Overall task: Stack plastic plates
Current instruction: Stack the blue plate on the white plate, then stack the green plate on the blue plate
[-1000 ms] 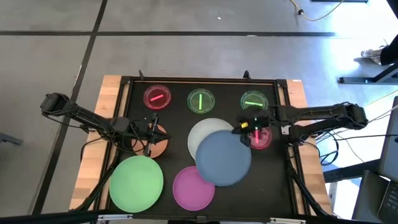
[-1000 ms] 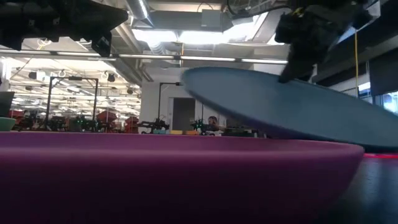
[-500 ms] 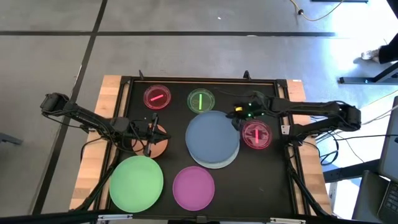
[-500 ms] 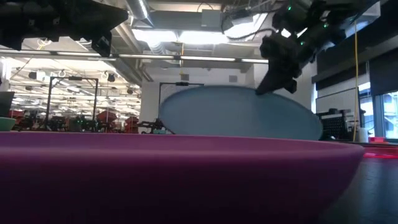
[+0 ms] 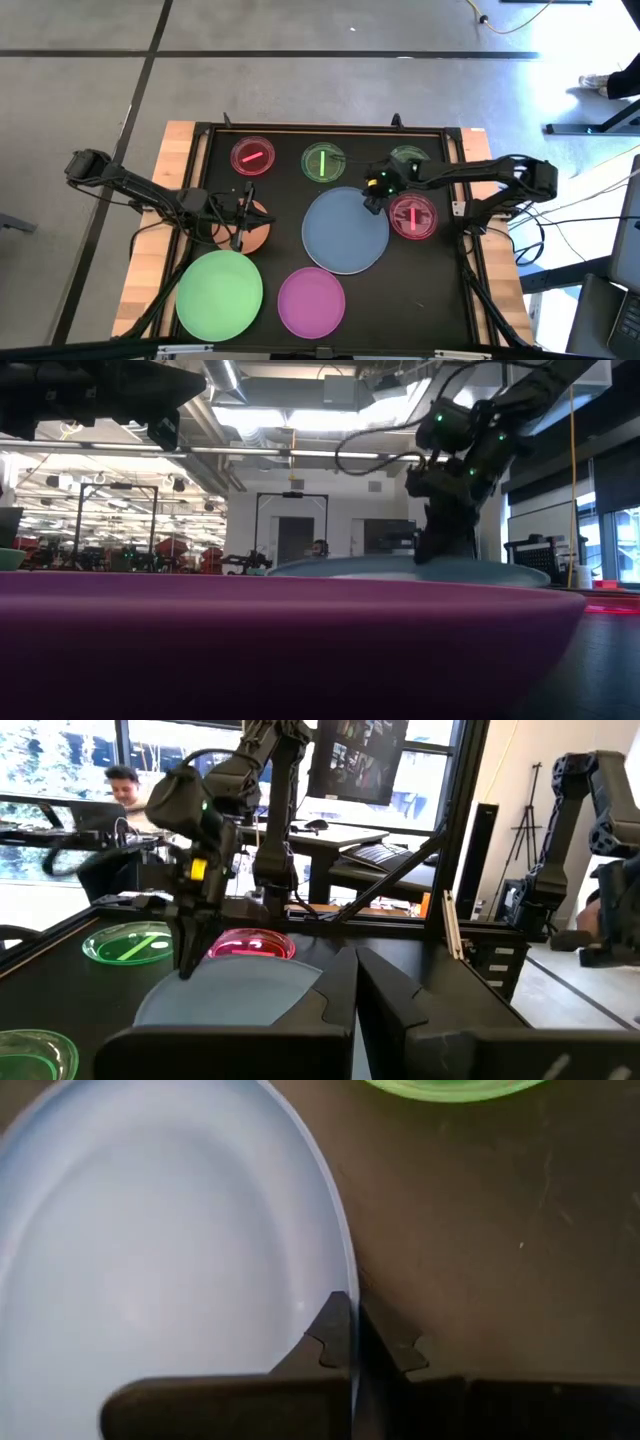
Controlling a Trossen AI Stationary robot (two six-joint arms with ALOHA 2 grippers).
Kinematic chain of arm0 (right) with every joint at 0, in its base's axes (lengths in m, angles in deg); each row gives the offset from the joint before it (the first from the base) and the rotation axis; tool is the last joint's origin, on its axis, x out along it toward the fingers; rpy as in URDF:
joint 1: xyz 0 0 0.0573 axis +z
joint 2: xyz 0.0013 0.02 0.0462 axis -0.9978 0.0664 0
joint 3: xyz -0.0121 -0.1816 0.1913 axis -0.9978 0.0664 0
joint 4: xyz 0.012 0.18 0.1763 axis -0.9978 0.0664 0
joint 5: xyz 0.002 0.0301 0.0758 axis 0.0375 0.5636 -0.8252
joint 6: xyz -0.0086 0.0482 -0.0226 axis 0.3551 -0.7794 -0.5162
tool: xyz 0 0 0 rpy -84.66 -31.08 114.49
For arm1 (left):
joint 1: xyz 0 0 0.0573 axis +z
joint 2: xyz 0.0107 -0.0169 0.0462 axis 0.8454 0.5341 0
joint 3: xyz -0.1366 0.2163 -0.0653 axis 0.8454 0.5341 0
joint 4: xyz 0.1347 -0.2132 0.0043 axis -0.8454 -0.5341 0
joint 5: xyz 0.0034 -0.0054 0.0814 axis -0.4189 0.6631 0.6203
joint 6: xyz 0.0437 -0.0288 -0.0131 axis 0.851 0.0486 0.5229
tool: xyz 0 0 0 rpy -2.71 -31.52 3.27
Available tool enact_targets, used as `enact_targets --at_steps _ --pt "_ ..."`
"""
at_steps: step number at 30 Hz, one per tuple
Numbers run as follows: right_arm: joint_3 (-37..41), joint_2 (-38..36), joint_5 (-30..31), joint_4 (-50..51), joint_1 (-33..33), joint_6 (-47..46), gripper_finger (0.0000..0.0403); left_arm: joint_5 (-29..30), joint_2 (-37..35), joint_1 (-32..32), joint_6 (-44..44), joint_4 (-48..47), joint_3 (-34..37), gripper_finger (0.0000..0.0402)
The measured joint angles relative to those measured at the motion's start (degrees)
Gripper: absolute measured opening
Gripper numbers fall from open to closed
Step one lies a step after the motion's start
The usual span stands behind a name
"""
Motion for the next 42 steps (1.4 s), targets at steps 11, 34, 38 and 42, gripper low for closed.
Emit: enact_targets --at_steps 11,34,38,42 --pt "0.00 5.74 0.04 -3.33 0.04 -0.04 0.0040 0.40 0.00 0.00 0.02 -0.01 0.00 0.0003" --pt "-1.16 -7.88 8.91 -20.61 21.05 11.15 0.0146 -5.05 13.40 -0.08 1.99 -1.86 -6.47 0.0001" --pt "-1.14 -7.46 12.04 -23.90 26.09 12.24 0.0146 -6.26 17.19 -0.77 1.99 -3.19 -8.06 0.0001" --pt "-1.14 -6.68 13.80 -26.52 29.70 12.26 0.0146 -6.86 19.53 -2.01 1.95 -3.18 -9.45 0.0001"
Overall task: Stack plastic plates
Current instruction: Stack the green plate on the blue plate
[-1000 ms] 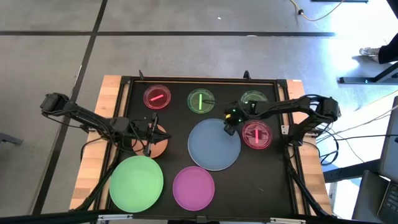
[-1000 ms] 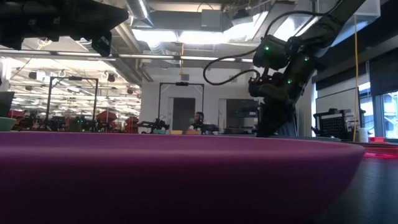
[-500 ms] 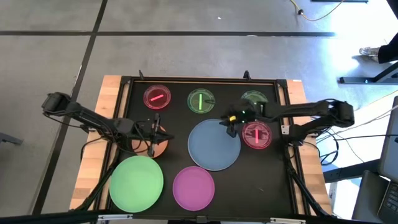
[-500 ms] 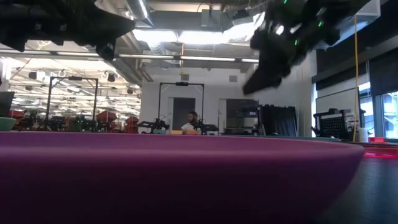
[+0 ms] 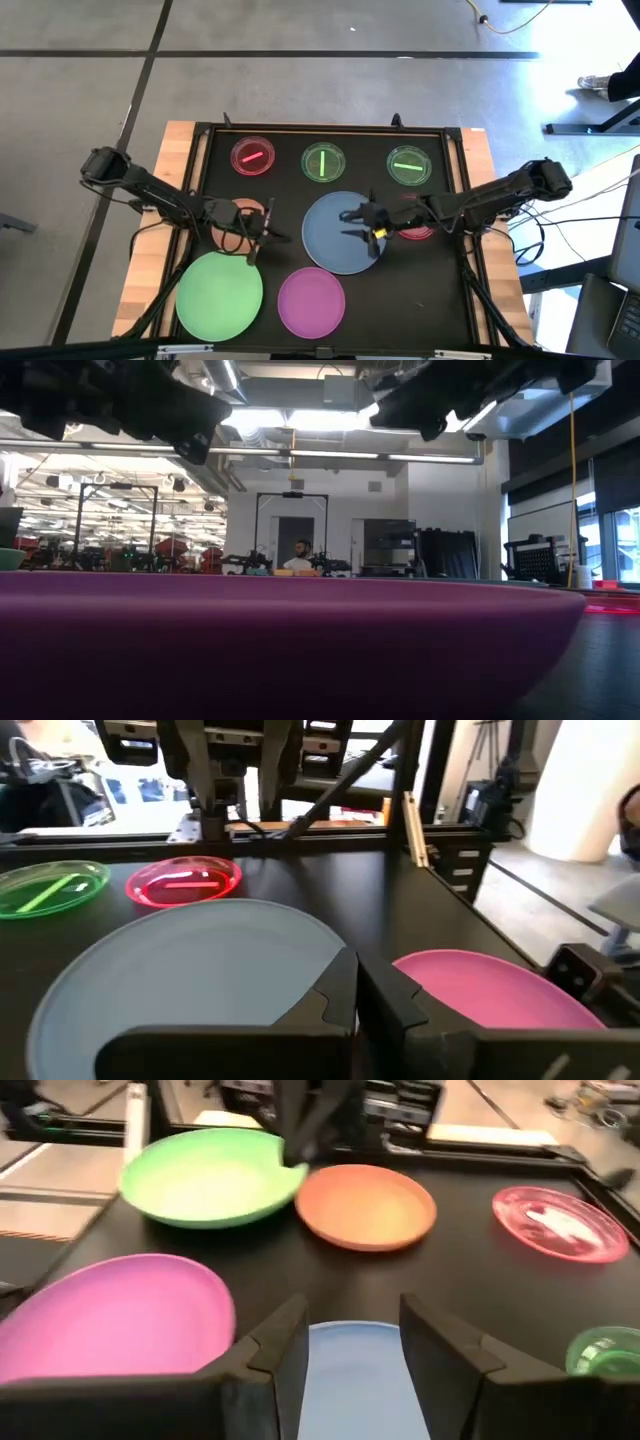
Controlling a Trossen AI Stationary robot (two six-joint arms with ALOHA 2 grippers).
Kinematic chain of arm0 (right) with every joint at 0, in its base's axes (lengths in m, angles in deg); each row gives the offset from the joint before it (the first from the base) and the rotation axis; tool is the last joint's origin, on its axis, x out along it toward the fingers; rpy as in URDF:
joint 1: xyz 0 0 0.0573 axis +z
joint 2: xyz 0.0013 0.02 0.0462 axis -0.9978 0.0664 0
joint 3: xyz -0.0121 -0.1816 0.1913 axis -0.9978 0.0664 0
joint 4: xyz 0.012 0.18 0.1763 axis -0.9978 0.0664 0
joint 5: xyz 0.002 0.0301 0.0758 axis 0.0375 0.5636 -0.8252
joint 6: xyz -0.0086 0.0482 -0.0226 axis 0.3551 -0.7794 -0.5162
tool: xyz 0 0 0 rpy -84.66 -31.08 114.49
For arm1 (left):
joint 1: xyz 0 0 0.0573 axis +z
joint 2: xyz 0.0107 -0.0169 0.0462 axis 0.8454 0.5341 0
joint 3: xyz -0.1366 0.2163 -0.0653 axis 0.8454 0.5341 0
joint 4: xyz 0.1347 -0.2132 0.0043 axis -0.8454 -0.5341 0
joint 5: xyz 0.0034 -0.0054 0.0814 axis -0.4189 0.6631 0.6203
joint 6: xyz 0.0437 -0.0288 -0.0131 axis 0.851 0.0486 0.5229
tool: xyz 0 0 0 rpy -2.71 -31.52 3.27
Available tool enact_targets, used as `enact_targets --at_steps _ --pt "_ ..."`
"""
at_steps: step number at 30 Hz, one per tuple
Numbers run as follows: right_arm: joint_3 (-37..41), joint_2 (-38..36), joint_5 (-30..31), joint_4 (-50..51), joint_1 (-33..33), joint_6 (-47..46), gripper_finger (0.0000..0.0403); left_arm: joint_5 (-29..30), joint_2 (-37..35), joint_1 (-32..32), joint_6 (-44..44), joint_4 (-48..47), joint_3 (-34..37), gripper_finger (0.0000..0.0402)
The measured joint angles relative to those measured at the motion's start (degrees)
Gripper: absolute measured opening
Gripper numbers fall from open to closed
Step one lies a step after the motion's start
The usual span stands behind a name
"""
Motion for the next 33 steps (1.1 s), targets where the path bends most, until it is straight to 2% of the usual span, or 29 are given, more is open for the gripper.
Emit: enact_targets --at_steps 11,14,25,29,33 --pt "0.02 4.27 -1.21 -8.20 1.89 1.55 0.0146 3.97 0.23 -0.24 1.55 0.67 -1.04 0.0011" --pt "0.04 5.12 -1.30 -9.53 1.89 2.49 0.0146 4.17 0.27 -0.24 0.79 -1.15 -1.02 0.0034" --pt "0.04 5.10 -1.34 -8.79 1.89 1.09 0.0146 2.96 0.27 -1.47 -2.04 -2.06 -0.98 0.0157" --pt "0.04 5.10 -1.75 -10.26 1.91 -1.65 0.0146 0.58 0.25 -2.25 -2.11 -3.13 -0.95 0.0180" --pt "0.04 5.10 -4.52 -12.17 2.43 -2.69 0.0146 0.31 0.25 -3.62 -3.38 -4.33 -0.93 0.0183"
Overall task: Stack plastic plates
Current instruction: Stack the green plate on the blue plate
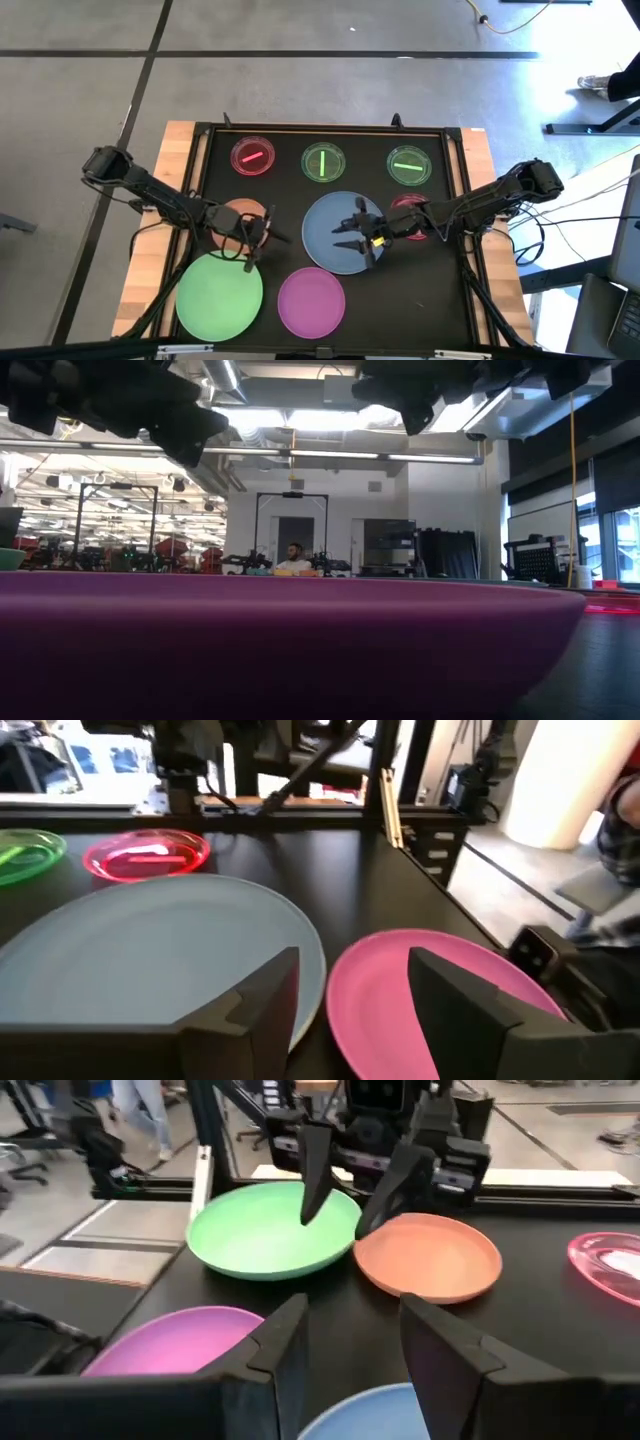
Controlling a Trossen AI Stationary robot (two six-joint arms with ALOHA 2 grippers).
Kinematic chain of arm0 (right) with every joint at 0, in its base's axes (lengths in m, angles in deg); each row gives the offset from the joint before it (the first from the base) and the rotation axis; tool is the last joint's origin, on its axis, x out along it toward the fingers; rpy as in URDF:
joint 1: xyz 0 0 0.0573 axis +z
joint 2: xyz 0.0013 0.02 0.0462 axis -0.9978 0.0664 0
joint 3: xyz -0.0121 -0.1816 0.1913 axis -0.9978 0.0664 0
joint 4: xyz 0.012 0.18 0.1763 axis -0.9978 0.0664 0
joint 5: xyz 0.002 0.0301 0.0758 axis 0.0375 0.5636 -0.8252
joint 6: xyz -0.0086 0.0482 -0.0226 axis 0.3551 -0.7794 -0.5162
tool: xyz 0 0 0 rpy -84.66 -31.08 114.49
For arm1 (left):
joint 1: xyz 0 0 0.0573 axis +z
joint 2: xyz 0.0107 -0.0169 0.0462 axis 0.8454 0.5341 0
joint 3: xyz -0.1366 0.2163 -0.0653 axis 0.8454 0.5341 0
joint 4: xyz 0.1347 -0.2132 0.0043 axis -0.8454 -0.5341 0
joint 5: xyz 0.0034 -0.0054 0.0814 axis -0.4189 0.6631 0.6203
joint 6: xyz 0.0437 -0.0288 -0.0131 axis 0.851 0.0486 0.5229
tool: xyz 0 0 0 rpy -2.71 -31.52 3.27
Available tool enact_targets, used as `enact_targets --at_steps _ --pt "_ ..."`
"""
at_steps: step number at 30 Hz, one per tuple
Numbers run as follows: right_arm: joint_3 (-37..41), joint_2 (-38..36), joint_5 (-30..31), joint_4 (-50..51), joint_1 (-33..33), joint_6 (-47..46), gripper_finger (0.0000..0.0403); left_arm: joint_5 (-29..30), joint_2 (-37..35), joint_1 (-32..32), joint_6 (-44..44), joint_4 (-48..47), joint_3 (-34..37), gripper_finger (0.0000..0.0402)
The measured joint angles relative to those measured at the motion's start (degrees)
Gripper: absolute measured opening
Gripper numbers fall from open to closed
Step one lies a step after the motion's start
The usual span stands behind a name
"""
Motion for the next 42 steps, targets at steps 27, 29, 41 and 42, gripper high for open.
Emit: enact_targets --at_steps 27,29,41,42 --pt "0.00 0.00 1.84 0.53 2.17 0.46 0.0146 -0.66 -0.09 -2.79 -8.64 -49.70 -16.74 0.0147" --pt "0.00 0.00 1.86 0.81 2.17 0.46 0.0146 -0.66 -0.09 -2.80 -8.70 -54.99 -19.10 0.0147" --pt "-0.02 0.00 1.86 1.85 2.17 0.46 0.0146 -2.65 -0.09 -3.81 -15.04 -73.02 -21.51 0.0147" --pt "-0.02 0.00 1.87 1.85 2.16 0.46 0.0146 -2.65 -0.07 -4.21 -15.77 -74.38 -21.12 0.0147"
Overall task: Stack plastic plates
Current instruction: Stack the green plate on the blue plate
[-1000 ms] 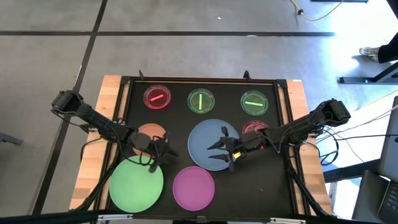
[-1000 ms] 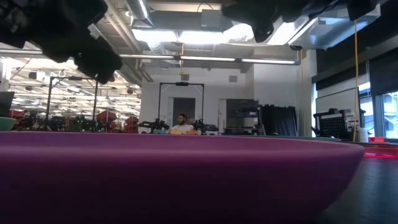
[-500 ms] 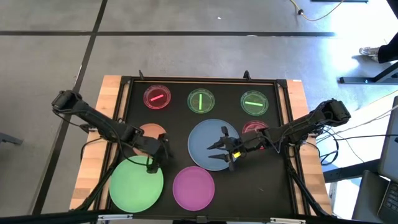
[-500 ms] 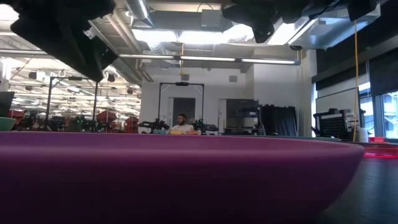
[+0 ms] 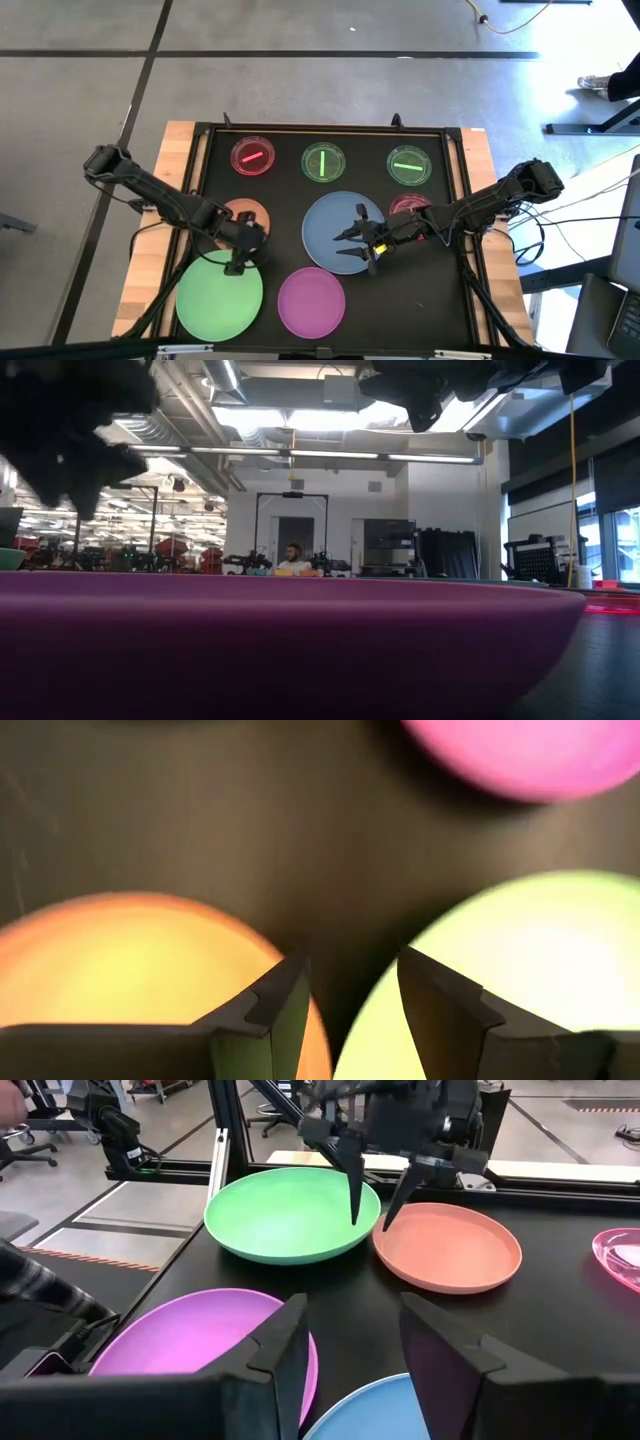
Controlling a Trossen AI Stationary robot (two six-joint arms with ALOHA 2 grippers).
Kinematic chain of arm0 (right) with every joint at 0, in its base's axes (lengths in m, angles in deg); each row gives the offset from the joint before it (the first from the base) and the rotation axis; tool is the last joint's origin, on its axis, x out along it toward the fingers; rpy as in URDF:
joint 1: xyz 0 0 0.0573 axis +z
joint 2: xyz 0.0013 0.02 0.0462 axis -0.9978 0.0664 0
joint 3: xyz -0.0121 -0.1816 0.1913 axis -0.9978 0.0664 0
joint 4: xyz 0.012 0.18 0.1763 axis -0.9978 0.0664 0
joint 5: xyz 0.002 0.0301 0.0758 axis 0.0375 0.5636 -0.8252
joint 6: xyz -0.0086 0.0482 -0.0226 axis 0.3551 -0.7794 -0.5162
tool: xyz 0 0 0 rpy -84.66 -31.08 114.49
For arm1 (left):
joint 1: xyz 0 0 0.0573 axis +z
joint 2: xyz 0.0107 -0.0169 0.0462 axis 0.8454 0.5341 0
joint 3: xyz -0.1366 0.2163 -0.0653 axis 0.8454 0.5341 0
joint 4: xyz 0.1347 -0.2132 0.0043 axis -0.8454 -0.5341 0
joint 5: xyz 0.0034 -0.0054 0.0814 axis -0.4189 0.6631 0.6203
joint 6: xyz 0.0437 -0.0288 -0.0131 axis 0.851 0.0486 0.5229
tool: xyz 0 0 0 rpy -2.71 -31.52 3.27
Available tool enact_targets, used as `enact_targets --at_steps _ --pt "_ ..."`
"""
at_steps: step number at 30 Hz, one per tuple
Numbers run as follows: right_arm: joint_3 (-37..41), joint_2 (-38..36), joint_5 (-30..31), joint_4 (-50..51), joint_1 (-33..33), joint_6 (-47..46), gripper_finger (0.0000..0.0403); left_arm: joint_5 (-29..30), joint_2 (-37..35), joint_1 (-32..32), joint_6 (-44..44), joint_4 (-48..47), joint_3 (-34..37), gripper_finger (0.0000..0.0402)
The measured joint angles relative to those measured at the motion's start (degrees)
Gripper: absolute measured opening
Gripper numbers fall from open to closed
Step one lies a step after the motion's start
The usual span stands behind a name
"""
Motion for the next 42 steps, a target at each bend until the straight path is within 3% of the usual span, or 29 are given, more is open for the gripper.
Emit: enact_targets --at_steps 14,22,32,42 --pt "0.00 0.00 0.02 0.00 -0.13 0.00 0.0146 -0.17 0.00 -4.51 -8.18 -2.42 5.41 0.0143" --pt "0.00 0.00 0.04 0.02 -0.13 0.02 0.0146 -0.43 0.02 -4.61 -8.31 -1.35 7.81 0.0102" --pt "0.00 0.00 0.04 0.02 -0.13 0.02 0.0146 -2.38 0.00 -4.61 -7.73 -0.04 7.79 0.0013" --pt "0.00 0.00 0.05 0.03 -0.13 0.02 0.0146 -1.95 0.00 -4.56 -8.02 0.25 7.39 0.0005"
